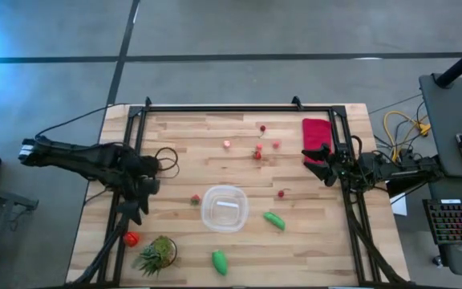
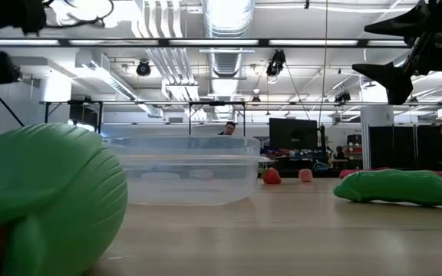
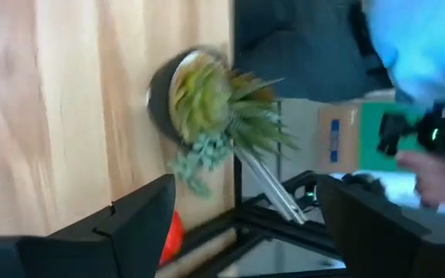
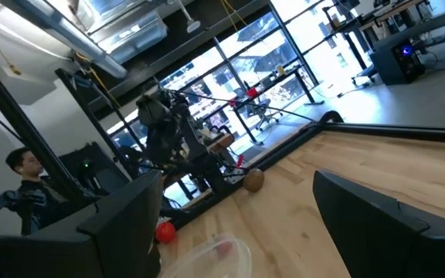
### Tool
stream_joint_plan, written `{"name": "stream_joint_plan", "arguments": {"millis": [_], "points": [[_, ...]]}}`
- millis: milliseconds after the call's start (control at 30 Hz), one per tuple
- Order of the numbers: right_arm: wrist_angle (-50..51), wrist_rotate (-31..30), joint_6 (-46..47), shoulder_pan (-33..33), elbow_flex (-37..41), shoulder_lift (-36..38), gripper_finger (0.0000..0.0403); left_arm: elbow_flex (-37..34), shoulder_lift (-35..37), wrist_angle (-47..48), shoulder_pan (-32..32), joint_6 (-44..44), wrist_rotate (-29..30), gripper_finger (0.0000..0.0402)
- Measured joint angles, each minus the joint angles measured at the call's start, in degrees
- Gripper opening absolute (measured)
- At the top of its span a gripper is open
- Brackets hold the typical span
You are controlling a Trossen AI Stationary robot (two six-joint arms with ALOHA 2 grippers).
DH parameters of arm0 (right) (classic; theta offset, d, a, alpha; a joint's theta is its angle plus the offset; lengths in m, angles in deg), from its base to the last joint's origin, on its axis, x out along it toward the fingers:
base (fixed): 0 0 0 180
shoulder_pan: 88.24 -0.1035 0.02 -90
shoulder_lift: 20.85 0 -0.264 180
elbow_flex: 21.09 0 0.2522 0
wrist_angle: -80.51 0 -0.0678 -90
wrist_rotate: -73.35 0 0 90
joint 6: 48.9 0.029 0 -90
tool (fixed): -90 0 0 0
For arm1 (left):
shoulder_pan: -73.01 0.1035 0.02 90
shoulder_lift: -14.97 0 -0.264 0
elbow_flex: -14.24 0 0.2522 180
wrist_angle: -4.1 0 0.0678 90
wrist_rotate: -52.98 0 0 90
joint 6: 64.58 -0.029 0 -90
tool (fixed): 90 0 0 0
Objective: Pick and placing Produce into tupperware
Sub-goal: Put the tomato into the bin
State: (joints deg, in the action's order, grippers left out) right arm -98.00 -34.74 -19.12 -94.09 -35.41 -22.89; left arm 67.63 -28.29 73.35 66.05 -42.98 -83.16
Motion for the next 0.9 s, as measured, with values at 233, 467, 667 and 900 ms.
{"name": "stream_joint_plan", "arguments": {"millis": [233, 467, 667, 900], "points": [[0.00, 0.02, 0.00, 0.00, 0.00, 0.00, 0.0327, 11.44, -6.57, 4.59, -1.79, -23.67, 23.68, 0.0299], [0.00, 0.02, 0.00, -0.02, 0.00, -0.02, 0.0327, 21.86, -15.29, 18.97, -5.91, -28.00, 33.98, 0.0300], [0.00, 0.01, 0.00, 0.00, 0.00, -0.02, 0.0327, 22.01, -19.06, 24.72, -10.21, -20.39, 16.34, 0.0300], [0.00, 0.01, 0.00, -0.01, 0.00, -0.02, 0.0327, 20.43, -20.09, 24.83, -19.66, -8.26, 15.83, 0.0300]]}}
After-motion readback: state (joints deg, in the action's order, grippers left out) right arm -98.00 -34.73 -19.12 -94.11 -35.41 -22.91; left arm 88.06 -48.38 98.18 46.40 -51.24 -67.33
